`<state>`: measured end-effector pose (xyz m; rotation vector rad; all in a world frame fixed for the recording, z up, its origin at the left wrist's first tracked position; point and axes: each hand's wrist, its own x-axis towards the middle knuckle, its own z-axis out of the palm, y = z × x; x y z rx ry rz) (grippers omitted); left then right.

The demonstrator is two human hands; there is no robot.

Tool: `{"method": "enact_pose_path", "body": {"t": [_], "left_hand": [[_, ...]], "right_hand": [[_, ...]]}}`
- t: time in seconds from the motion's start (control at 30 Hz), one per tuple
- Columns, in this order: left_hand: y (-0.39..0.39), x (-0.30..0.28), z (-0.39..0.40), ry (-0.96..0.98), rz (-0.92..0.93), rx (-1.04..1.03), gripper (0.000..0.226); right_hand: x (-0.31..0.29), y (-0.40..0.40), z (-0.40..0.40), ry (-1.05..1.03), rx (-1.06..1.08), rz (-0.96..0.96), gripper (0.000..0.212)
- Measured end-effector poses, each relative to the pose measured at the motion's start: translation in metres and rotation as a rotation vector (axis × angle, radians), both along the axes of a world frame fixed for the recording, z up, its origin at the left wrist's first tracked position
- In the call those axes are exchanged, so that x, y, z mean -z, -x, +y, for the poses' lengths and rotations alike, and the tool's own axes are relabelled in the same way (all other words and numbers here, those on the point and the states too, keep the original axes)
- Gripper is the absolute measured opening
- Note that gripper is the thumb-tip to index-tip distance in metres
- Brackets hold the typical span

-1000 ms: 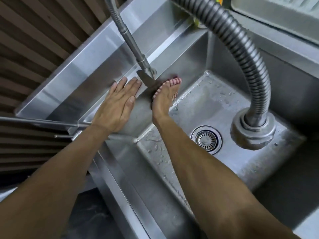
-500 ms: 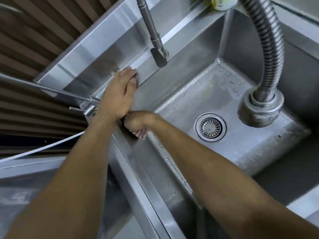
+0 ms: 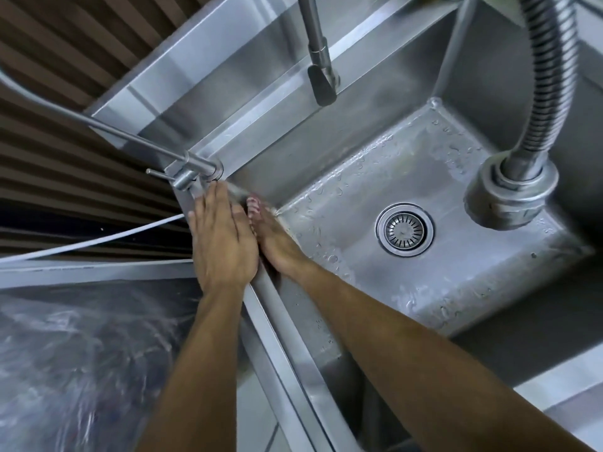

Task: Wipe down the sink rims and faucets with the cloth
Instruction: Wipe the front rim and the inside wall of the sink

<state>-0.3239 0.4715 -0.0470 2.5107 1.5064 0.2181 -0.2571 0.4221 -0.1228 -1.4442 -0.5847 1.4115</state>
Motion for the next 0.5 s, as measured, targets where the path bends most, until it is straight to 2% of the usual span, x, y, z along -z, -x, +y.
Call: {"method": "enact_pose_path", "body": {"t": [0.1, 0.2, 0.3, 0.33, 0.4, 0.5], "left_hand": [[-0.001, 0.001, 0.001, -0.017, 0.108, 0.017, 0.057], [-0.002, 0.001, 0.003, -0.018, 0.181, 0.029, 0.063], [-0.003, 0.000, 0.002, 0.000, 0.170, 0.021, 0.061], [-0.003, 0.000, 0.002, 0.001, 0.163, 0.015, 0.060], [-0.003, 0.000, 0.001, -0.002, 0.161, 0.017, 0.058], [-0.004, -0.002, 0.000, -0.009, 0.162, 0.022, 0.058]], "right_hand": [[0.021, 0.019, -0.052, 0.184, 0.027, -0.003, 0.060], [0.019, 0.013, -0.031, 0.412, -0.045, 0.009, 0.071], [0.006, 0.015, 0.002, 0.230, 0.062, 0.014, 0.094], [-0.003, 0.014, -0.001, 0.189, 0.068, -0.029, 0.090], [-0.035, 0.020, -0.050, 0.148, 0.029, -0.028, 0.067], [-0.060, 0.043, -0.141, 0.288, -0.130, 0.060, 0.055]]}}
